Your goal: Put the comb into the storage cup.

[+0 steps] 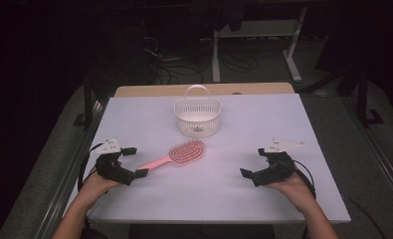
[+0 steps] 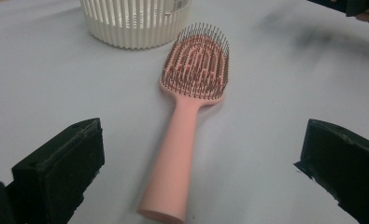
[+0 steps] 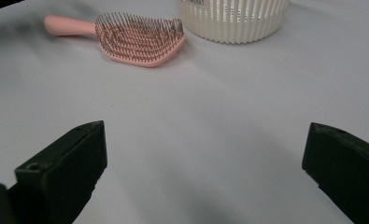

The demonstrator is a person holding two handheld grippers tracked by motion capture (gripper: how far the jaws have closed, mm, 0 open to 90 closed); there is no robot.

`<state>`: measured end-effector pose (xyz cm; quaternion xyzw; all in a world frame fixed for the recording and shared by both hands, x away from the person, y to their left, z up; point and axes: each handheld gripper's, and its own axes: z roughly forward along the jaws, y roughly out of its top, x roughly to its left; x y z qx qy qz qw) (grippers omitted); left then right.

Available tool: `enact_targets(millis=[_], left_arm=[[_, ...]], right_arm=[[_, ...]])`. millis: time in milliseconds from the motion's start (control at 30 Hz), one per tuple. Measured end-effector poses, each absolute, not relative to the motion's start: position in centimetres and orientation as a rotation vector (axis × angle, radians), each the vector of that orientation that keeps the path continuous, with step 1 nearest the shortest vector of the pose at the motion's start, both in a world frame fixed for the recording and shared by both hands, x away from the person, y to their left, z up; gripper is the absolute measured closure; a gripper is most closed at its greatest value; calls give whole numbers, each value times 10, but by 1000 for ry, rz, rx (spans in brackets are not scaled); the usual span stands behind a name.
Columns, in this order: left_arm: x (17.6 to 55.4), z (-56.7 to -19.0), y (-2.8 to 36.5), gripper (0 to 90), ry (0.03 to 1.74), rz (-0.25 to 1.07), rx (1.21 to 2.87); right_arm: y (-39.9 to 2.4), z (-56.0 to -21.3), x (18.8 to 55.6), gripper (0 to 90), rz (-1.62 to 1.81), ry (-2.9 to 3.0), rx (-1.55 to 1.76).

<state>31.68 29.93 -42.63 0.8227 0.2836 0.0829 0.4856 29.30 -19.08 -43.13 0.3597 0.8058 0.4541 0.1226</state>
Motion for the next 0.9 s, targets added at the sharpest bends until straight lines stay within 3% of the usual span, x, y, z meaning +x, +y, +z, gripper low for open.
enact_targets(millis=[900], left_arm=[[326,-418,299,0,686,205,1992]], right_arm=[[-195,-435,293,0,1335,2345,1067]])
